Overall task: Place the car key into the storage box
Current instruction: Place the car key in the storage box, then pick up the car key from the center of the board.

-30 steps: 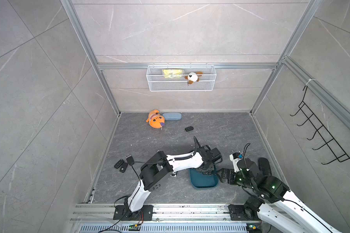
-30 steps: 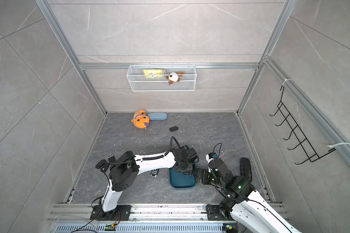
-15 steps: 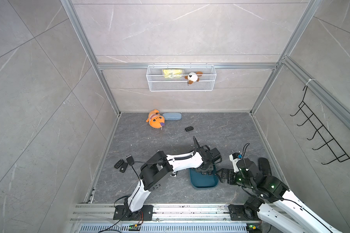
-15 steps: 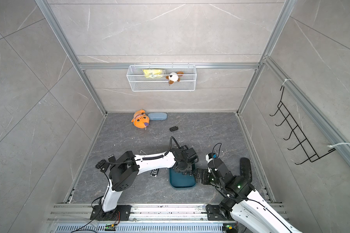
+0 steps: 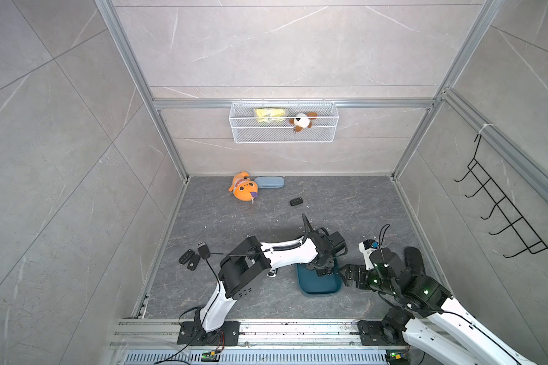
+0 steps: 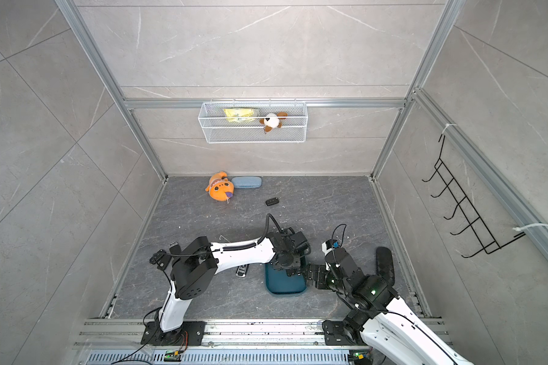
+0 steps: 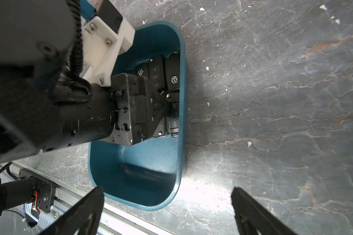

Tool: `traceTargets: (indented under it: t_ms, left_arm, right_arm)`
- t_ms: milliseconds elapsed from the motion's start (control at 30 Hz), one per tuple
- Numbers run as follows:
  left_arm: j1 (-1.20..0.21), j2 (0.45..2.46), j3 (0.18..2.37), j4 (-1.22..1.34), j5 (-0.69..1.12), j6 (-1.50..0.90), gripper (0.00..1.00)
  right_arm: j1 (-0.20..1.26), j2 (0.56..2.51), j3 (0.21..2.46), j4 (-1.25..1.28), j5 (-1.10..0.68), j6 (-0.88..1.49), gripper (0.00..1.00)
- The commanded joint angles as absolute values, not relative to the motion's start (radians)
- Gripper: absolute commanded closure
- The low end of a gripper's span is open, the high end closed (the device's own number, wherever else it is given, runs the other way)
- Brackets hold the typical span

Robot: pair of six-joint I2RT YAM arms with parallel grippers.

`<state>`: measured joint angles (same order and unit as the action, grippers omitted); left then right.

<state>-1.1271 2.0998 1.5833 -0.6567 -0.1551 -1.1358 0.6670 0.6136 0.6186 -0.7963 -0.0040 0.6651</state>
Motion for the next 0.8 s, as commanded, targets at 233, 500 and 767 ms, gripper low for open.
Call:
traceTargets:
  t_ms: [233, 500, 767]
  left_arm:
    - [-1.116, 1.973, 1.591, -0.701, -0.206, -1.097, 0.39]
    - [-1.043, 1.871, 1.576, -0.736, -0.228, -1.008, 0.3]
    - [-0.927, 1.71, 1.493, -0.747, -0.258, -0.904, 0.0]
  right_arm:
    - [0.661, 0.66, 0.669, -0.796, 0.031, 0.657, 0.0]
    - [0.66, 0.774, 0.754, -0.757, 0.07, 0.648, 0.0]
    - [0.637, 1.03, 0.884, -0.652, 0.081, 0.621, 0.01]
